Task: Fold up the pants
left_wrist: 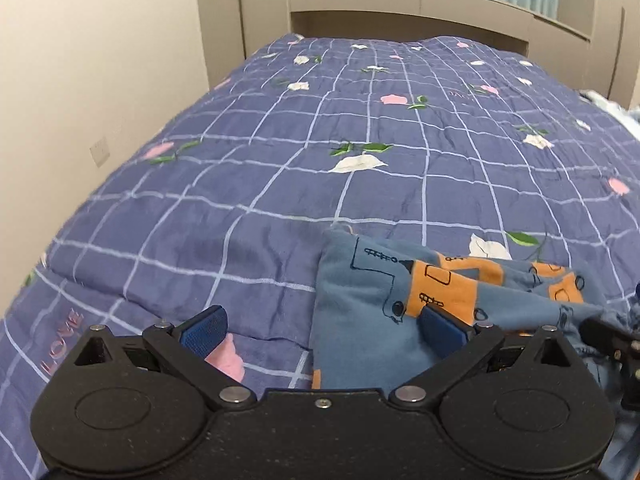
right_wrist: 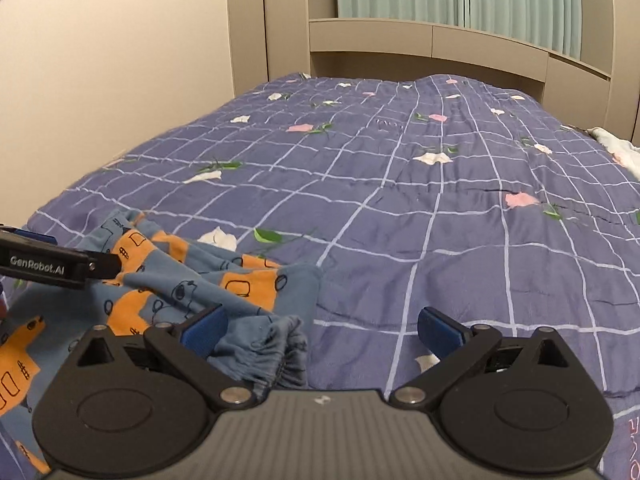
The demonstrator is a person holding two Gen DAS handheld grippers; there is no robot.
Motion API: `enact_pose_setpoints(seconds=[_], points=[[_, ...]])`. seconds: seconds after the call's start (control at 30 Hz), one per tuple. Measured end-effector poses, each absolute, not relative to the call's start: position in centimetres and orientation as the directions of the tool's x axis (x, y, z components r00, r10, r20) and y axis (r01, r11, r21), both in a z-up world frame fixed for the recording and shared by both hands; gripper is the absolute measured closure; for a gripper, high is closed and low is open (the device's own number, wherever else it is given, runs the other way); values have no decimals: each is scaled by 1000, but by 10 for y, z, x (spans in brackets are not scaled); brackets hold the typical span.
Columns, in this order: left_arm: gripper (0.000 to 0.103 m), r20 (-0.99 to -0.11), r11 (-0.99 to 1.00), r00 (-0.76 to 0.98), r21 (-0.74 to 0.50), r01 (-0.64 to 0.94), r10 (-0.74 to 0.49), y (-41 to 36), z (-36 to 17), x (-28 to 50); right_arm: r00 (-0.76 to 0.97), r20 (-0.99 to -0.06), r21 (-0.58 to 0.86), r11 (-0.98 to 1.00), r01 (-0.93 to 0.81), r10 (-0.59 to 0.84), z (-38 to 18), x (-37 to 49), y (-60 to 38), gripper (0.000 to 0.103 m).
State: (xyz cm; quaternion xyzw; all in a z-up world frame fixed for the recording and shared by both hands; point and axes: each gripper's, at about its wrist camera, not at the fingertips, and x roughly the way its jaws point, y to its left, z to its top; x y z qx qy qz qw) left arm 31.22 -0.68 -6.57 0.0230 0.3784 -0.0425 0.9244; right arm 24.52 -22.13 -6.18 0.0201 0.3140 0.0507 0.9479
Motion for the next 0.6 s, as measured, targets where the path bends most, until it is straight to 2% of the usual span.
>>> enact_pose_setpoints(seconds=[0.3, 0.6], points=[[1, -692, 996, 722, 38, 75, -28, -5, -46, 287, 826, -546, 113, 989, -93, 140, -42, 216, -228, 0], [1, -720, 994, 694, 64, 93, -19, -4, -41, 238, 785, -596, 101, 986, -134, 168, -51, 172, -226, 0]])
